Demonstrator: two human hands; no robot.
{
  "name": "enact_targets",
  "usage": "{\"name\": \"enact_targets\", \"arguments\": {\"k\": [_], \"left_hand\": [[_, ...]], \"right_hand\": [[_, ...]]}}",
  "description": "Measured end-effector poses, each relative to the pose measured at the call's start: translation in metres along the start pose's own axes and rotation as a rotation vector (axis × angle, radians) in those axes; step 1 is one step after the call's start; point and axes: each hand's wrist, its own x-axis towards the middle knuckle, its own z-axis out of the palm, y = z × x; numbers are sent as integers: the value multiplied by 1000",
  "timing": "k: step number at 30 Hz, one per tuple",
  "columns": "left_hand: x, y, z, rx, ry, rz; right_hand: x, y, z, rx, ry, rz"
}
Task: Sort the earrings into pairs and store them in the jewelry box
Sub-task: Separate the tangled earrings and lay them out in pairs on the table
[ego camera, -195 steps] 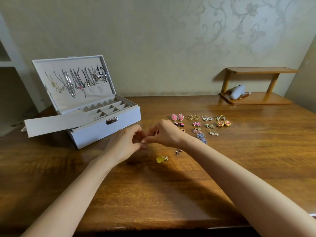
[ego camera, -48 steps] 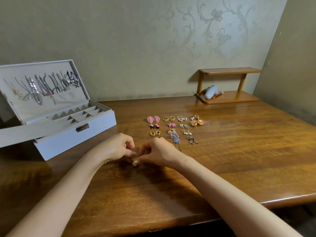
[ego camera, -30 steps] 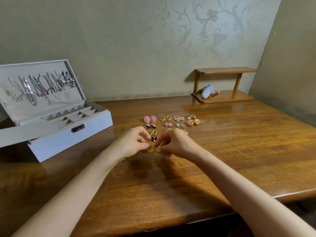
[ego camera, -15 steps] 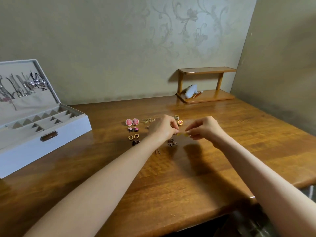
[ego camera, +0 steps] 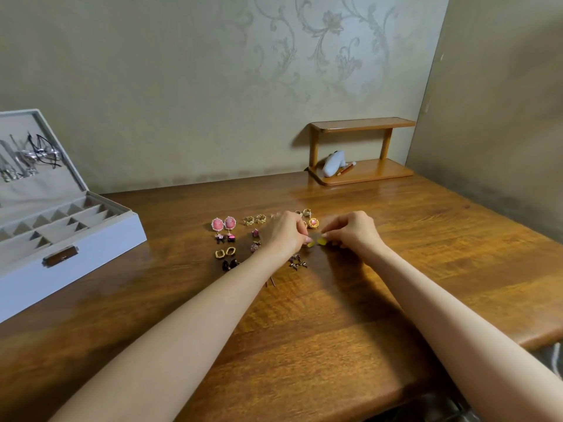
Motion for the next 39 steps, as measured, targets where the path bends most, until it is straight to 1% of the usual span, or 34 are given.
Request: {"name": "enact_targets", "arguments": {"k": [7,15,19,24,26,31,35,39], "left_hand": [[3,-3,4,53,1,0],[5,-6,5,51,7,21],[3,-13,-1,47,73,57],[-10,-34,-20,24,218,92],[-22,-43,-29,-13,218,90],[-57,-66,-42,13,207,98],[-82,-82,-59,-1,278,67],[-111,-114,-76,12,345,2]], "right_hand": [[3,3,4,-85,29,-44],[2,5,2,-34,31,-50],[0,6,-1,-6,81,-87],[-9,2,-9,60,125,-130],[-17,-2,-12,82,144,-156],[-43,-10,-12,82,116,-189],[-61,-24,-5,94,85,-213],[-89,-41,14,95,52,-294]]}}
